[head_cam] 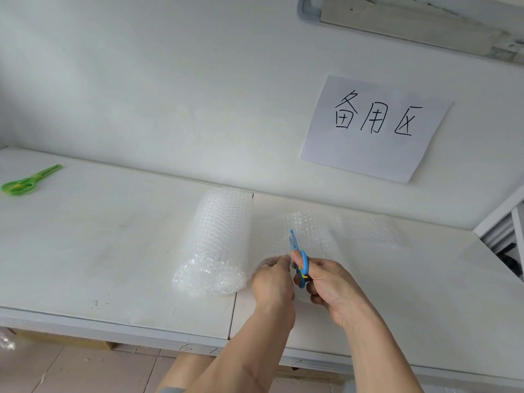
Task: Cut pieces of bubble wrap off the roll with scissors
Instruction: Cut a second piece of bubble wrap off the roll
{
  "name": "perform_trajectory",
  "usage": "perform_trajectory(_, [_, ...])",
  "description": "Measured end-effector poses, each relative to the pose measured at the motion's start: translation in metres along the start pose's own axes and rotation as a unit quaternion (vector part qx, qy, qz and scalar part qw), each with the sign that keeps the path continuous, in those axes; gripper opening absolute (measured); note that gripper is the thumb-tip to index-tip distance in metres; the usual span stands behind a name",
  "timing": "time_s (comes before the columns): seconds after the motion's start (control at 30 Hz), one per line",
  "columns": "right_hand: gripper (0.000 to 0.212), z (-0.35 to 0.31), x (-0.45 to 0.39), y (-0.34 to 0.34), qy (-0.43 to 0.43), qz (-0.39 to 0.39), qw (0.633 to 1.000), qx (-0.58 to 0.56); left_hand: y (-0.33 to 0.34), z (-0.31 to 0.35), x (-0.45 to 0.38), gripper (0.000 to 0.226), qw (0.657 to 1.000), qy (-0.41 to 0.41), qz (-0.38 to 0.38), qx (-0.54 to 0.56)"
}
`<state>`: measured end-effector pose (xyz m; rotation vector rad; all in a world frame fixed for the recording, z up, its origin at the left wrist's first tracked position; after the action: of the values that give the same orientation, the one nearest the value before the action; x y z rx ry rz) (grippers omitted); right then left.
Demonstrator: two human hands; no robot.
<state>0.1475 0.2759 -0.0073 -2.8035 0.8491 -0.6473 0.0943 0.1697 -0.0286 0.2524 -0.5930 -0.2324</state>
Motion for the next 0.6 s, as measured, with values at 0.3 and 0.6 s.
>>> perform_trajectory(0.3, [0.063, 0.009, 0.002, -0.001, 0.007, 0.003, 1.0, 0.0, 0.008, -0.002, -0.004, 0.02, 0.994, -0.09, 0.035, 0.058])
perform_trajectory(0.6, [0.047, 0.0, -0.001, 0.001, -0.006, -0.007, 1.0, 0.009, 0.007, -0.003, -0.012, 0.02, 0.997, -0.026, 0.04, 0.065])
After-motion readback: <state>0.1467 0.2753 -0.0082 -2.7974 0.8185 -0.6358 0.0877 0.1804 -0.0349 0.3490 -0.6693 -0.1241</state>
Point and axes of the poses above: each hand's wrist, its own x-axis away from the middle knuckle, its own y-axis out of the palm, z = x × y, the point moved 7 cm from there along -x, towards the middle knuckle
